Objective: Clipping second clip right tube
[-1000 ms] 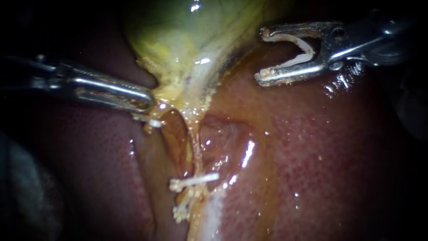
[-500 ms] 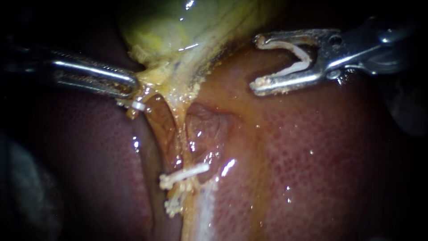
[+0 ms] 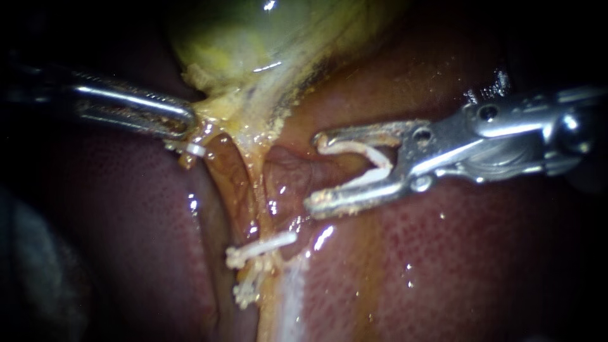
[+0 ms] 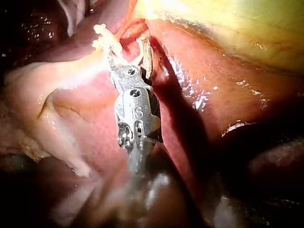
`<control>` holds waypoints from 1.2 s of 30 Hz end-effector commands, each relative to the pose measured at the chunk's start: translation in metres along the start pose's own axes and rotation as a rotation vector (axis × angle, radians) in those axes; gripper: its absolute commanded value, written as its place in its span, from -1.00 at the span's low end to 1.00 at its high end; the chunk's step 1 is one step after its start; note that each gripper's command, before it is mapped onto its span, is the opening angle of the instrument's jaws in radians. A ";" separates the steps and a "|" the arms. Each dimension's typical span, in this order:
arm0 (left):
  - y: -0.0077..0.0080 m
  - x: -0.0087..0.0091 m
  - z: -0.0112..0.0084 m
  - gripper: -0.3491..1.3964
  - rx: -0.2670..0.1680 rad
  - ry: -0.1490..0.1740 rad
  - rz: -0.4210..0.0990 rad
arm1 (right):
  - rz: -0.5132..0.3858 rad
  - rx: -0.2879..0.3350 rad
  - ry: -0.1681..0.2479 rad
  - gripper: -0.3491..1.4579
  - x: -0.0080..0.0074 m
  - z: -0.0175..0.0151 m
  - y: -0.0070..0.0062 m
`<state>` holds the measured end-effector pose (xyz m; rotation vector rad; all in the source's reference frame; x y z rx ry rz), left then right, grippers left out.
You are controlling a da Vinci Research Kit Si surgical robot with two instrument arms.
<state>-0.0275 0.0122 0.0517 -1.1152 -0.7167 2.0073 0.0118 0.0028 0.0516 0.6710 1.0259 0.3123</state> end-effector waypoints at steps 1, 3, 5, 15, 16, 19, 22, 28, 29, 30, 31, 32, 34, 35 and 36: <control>0.0000 0.0000 0.0000 -1.00 0.000 0.000 0.000 | 0.007 0.004 -0.003 -0.08 -0.0002 0.0005 0.0000; 0.0000 0.0000 0.0000 -1.00 0.000 0.000 0.000 | 0.033 0.010 -0.008 -0.08 -0.0007 0.0015 0.0000; 0.0001 0.0000 -0.0001 -1.00 0.000 0.000 0.000 | 0.053 0.017 -0.011 -0.07 -0.0010 0.0026 0.0001; 0.0001 0.0000 -0.0001 -1.00 0.000 0.000 0.000 | 0.143 0.047 0.030 -0.07 -0.0020 0.0076 0.0006; 0.0001 0.0000 -0.0001 -1.00 0.000 0.000 0.000 | 0.154 0.051 0.041 -0.06 -0.0019 0.0079 0.0007; 0.0001 0.0000 -0.0001 -1.00 0.000 0.000 0.000 | 0.194 0.076 0.082 -0.06 -0.0016 0.0087 0.0009; 0.0001 0.0001 0.0000 -1.00 0.000 0.000 0.000 | 0.232 0.105 0.118 -0.06 -0.0013 0.0092 0.0009; 0.0001 0.0001 0.0000 -1.00 0.000 0.000 -0.001 | 0.262 0.163 0.157 -0.06 -0.0008 0.0096 0.0000; 0.0001 0.0001 0.0000 -1.00 0.000 0.000 -0.001 | 0.265 0.178 0.162 -0.06 -0.0007 0.0096 -0.0004; 0.0001 0.0001 0.0000 -1.00 0.000 0.000 -0.001 | 0.268 0.191 0.168 -0.06 -0.0006 0.0096 -0.0008; 0.0001 0.0001 0.0000 -1.00 0.000 0.000 -0.001 | 0.271 0.203 0.172 -0.07 -0.0005 0.0097 -0.0011; 0.0001 0.0001 0.0000 -1.00 0.000 0.000 -0.001 | 0.269 0.214 0.176 -0.07 -0.0004 0.0097 -0.0015; 0.0001 0.0001 0.0000 -1.00 0.000 0.000 -0.001 | 0.264 0.242 0.189 -0.07 0.0000 0.0098 -0.0023; 0.0001 0.0001 0.0000 -1.00 0.000 0.000 -0.001 | 0.262 0.253 0.193 -0.08 0.0002 0.0099 -0.0026; 0.0001 0.0001 0.0000 -1.00 0.000 0.000 -0.001 | 0.260 0.264 0.195 -0.09 0.0004 0.0099 -0.0030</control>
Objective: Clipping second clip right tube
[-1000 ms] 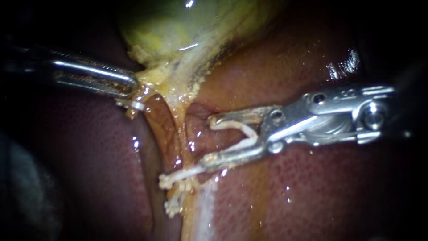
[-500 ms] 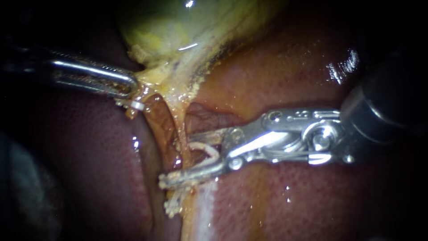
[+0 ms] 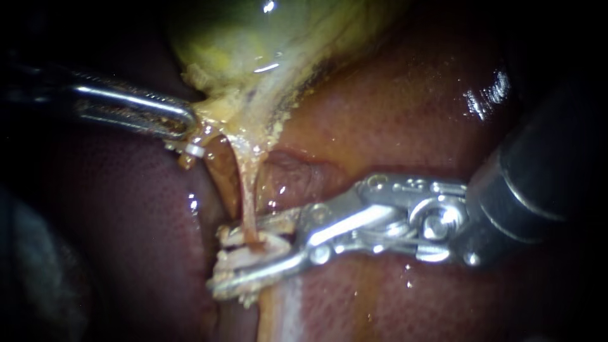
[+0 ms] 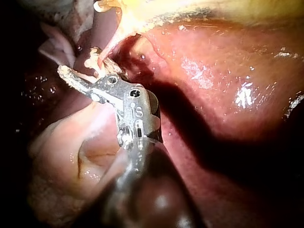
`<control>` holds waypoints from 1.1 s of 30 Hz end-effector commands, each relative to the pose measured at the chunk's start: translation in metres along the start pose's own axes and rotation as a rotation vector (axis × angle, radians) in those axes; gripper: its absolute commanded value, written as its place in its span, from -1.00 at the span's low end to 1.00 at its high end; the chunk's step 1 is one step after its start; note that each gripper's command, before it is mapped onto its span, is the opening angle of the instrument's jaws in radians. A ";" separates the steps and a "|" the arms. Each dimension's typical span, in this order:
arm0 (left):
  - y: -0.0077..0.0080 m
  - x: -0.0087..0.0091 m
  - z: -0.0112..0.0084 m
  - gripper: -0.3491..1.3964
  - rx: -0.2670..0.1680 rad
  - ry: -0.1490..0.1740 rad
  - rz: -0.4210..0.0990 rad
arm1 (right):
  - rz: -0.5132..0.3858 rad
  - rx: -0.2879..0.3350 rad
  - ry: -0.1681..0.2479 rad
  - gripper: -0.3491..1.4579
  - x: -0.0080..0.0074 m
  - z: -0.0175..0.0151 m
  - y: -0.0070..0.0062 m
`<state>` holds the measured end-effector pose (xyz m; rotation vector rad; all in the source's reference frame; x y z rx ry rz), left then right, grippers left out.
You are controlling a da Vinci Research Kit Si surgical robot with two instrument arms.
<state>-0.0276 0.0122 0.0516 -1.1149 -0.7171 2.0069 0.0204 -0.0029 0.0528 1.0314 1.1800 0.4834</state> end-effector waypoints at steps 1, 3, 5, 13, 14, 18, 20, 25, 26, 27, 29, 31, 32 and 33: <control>0.0000 0.0000 0.0000 -1.00 0.000 0.000 0.000 | 0.004 0.008 0.000 -0.09 0.0001 0.0001 -0.0002; 0.0000 0.0000 0.0000 -1.00 0.000 0.000 0.000 | 0.004 0.020 0.006 -0.11 0.0003 0.0004 -0.0005; 0.0000 0.0000 0.0000 -1.00 0.000 0.000 0.000 | 0.005 0.020 0.007 -0.12 0.0005 0.0005 -0.0006; 0.0000 0.0000 0.0000 -1.00 0.000 0.000 0.000 | 0.054 0.008 0.015 -0.34 0.0007 0.0001 0.0001; 0.0000 0.0000 0.0000 -1.00 0.000 0.000 0.000 | 0.054 0.007 0.019 -0.39 0.0007 0.0001 0.0002; 0.0000 0.0000 0.0001 -1.00 0.000 0.000 0.000 | 0.084 -0.005 0.024 -0.58 0.0006 -0.0002 0.0005; -0.0001 0.0000 0.0001 -1.00 0.000 0.000 0.000 | 0.114 -0.005 0.024 -0.67 0.0006 -0.0004 0.0006; -0.0001 0.0000 0.0001 -1.00 0.000 0.000 0.000 | 0.173 -0.004 0.022 -1.00 0.0005 -0.0005 0.0005; -0.0001 0.0000 0.0001 -1.00 0.000 0.000 0.000 | 0.190 -0.004 0.021 -1.00 0.0004 -0.0006 0.0005; -0.0001 0.0000 0.0001 -1.00 0.000 0.000 0.000 | 0.202 -0.003 0.020 -1.00 0.0004 -0.0007 0.0005; -0.0001 0.0000 0.0001 -1.00 0.000 0.000 0.000 | 0.202 -0.005 0.018 -1.00 0.0003 -0.0008 0.0005; -0.0001 0.0000 0.0001 -1.00 0.000 0.000 0.000 | 0.208 -0.004 0.017 -1.00 0.0003 -0.0009 0.0004; -0.0001 0.0000 0.0001 -1.00 0.000 0.000 0.000 | 0.207 -0.006 0.014 -1.00 0.0002 -0.0010 0.0004; -0.0001 0.0000 0.0001 -1.00 0.000 0.000 0.000 | 0.207 -0.007 0.012 -1.00 0.0002 -0.0010 0.0004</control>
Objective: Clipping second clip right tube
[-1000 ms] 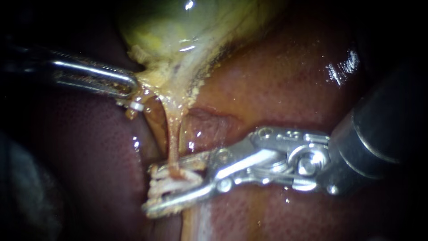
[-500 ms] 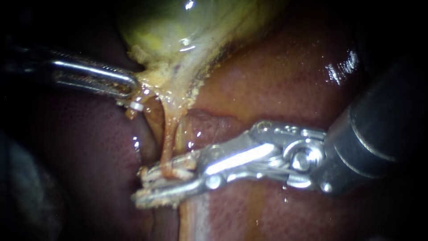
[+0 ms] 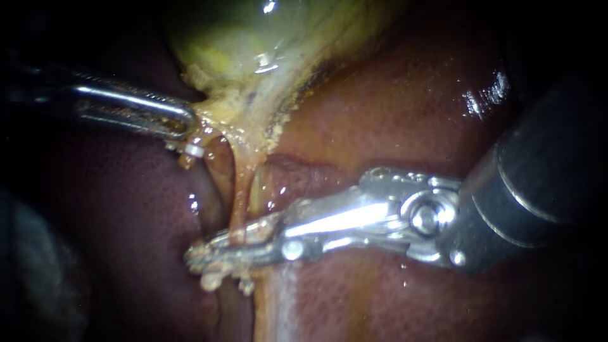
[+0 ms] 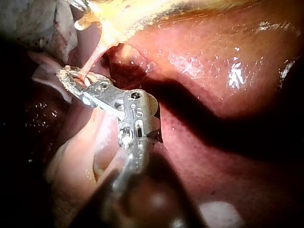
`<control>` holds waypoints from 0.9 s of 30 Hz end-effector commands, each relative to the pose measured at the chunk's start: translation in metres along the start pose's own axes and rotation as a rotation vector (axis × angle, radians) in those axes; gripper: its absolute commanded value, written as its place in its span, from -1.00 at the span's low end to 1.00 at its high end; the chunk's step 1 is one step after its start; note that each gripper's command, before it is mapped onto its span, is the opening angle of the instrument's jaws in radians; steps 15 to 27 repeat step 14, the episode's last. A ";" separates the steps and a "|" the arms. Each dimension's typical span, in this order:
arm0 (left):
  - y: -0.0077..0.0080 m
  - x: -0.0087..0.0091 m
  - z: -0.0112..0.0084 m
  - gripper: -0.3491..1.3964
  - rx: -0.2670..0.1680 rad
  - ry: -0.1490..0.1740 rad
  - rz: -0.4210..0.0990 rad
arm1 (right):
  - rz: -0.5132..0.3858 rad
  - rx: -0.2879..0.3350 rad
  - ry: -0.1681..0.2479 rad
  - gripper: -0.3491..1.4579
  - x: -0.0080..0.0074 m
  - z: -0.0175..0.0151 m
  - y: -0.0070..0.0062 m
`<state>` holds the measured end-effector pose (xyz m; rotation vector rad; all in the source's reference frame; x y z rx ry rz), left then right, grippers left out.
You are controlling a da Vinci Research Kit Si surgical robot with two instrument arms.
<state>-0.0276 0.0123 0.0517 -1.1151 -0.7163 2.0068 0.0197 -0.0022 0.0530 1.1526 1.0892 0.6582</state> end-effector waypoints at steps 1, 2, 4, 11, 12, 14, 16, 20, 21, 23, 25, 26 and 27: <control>0.0000 0.0000 0.0000 -1.00 0.000 0.000 0.000 | -0.001 -0.001 -0.003 -1.00 -0.0001 0.0000 0.0000; -0.0001 0.0000 0.0000 -1.00 0.000 0.000 0.000 | -0.001 -0.001 -0.004 -1.00 -0.0001 0.0000 0.0001; -0.0001 0.0000 0.0000 -1.00 0.000 0.000 0.000 | -0.001 -0.002 -0.004 -1.00 -0.0001 0.0000 0.0001; -0.0002 0.0000 0.0000 -1.00 0.000 0.000 0.000 | -0.002 -0.002 -0.005 -1.00 -0.0003 0.0001 0.0002; -0.0002 0.0000 0.0000 -1.00 0.000 0.000 0.000 | -0.003 -0.002 -0.005 -1.00 -0.0003 0.0001 0.0002; -0.0003 0.0000 0.0000 -1.00 0.003 0.001 0.000 | -0.003 -0.002 -0.005 -1.00 -0.0004 0.0001 0.0003; -0.0003 0.0000 0.0000 -1.00 0.003 0.001 0.000 | -0.003 -0.002 -0.005 -1.00 -0.0004 0.0001 0.0003; -0.0003 0.0000 0.0000 -1.00 0.003 0.001 0.000 | -0.003 -0.002 -0.005 -1.00 -0.0004 0.0001 0.0003; -0.0003 0.0000 0.0000 -1.00 0.003 0.001 0.000 | -0.003 -0.002 -0.005 -1.00 -0.0004 0.0001 0.0003; -0.0003 0.0000 0.0000 -1.00 0.003 0.001 0.000 | -0.003 -0.002 -0.005 -1.00 -0.0004 0.0001 0.0003; -0.0003 0.0000 0.0000 -1.00 0.003 0.001 0.000 | -0.003 -0.002 -0.005 -1.00 -0.0004 0.0001 0.0003; -0.0003 0.0000 0.0000 -1.00 0.003 0.001 0.000 | -0.003 -0.002 -0.005 -1.00 -0.0004 0.0001 0.0003; -0.0003 0.0000 0.0000 -1.00 0.003 0.001 0.000 | -0.003 -0.002 -0.005 -1.00 -0.0004 0.0001 0.0003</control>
